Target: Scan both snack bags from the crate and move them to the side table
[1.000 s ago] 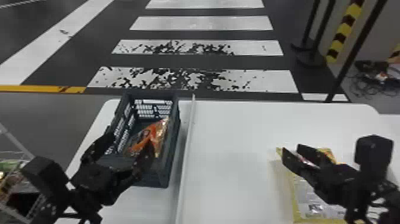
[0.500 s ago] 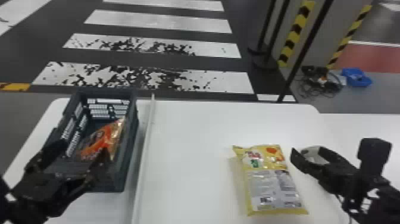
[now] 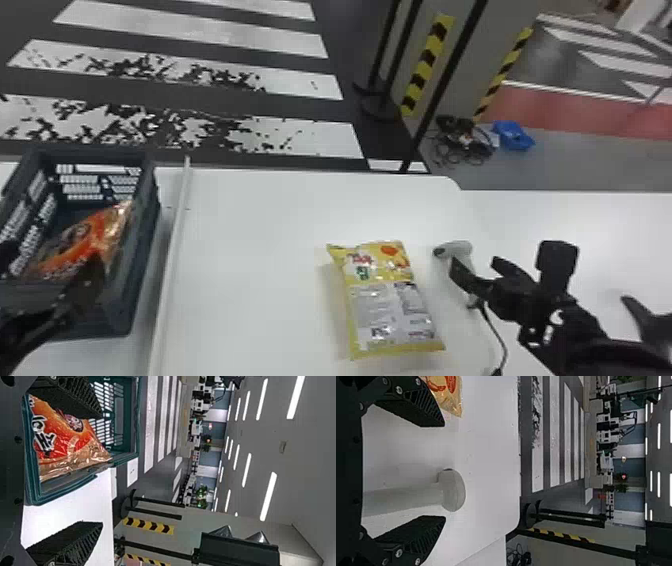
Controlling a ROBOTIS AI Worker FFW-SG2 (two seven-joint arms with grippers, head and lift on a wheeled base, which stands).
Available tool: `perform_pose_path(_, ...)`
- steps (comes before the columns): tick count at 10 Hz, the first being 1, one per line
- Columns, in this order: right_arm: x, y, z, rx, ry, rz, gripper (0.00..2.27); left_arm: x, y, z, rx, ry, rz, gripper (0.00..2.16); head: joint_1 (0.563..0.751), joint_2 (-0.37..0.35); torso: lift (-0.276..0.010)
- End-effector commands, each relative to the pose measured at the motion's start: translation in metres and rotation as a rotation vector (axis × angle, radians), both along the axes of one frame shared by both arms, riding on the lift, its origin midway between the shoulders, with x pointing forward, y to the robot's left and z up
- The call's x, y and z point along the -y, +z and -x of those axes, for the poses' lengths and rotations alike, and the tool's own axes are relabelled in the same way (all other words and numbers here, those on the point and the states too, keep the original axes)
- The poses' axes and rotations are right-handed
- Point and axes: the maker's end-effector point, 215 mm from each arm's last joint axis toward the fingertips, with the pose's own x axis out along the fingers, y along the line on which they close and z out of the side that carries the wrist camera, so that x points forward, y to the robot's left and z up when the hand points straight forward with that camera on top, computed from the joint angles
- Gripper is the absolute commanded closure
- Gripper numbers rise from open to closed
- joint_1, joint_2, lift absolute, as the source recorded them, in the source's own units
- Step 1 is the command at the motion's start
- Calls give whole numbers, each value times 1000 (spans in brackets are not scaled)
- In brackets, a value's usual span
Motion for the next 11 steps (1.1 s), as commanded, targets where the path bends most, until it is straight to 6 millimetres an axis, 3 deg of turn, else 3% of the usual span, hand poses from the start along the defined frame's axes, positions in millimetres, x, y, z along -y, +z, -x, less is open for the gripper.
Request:
perform_pose_path(1,8,-17,0,-19,4,3,174,-1,-1,-1,-1,-2,4,29,695,-300,-95)
perform_pose_path(6,29,-38,7,-39,31,37,174,2,0,0,2,-16,8,29,695,-326,-95)
perform_pose_path(11,16,-58,-4,-71,92,32,178,2,0,1,3,-17,12,29,695,-329,-95)
